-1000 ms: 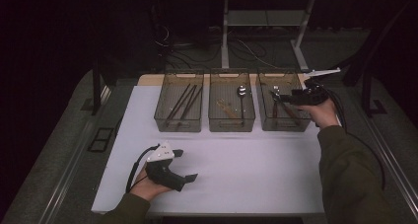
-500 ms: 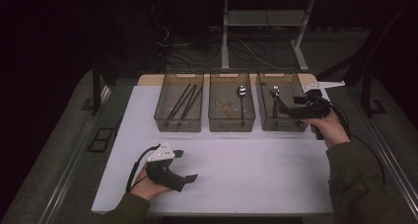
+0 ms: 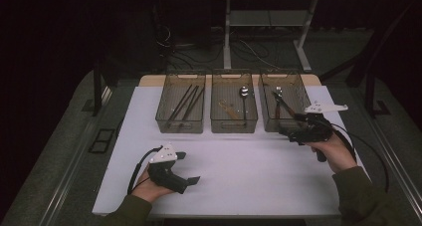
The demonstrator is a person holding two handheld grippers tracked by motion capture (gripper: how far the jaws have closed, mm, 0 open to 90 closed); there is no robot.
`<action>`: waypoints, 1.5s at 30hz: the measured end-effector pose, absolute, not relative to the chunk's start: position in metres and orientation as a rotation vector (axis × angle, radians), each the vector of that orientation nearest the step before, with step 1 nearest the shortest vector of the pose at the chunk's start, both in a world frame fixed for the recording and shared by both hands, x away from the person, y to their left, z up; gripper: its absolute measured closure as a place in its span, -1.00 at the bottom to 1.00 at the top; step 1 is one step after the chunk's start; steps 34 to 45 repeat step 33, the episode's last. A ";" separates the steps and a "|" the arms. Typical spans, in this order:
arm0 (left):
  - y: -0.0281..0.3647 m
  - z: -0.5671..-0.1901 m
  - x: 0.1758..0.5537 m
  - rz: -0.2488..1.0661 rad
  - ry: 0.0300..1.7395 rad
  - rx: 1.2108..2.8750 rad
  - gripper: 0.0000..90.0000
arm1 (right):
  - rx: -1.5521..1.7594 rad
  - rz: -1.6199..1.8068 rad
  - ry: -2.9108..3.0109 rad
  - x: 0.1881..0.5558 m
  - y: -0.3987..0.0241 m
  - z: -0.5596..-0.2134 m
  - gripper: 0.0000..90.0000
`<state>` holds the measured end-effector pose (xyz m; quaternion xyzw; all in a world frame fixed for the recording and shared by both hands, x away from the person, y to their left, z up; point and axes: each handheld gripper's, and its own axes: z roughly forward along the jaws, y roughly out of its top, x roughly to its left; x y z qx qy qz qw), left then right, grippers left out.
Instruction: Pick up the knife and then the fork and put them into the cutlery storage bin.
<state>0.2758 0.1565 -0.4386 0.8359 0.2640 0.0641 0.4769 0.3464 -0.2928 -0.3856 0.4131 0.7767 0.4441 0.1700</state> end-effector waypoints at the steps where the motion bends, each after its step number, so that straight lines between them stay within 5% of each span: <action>1: 0.156 -0.439 0.276 0.157 0.644 2.042 -0.99 | 1.171 1.263 2.211 0.343 -0.292 -0.388 -0.68; 24: 0.155 -0.439 0.276 0.151 0.633 2.052 -0.99 | 1.149 1.295 2.238 0.275 -0.288 -0.435 -0.68; 45: 0.155 -0.439 0.276 0.156 0.632 2.052 -0.99 | 1.152 1.263 2.277 0.271 -0.291 -0.443 -0.68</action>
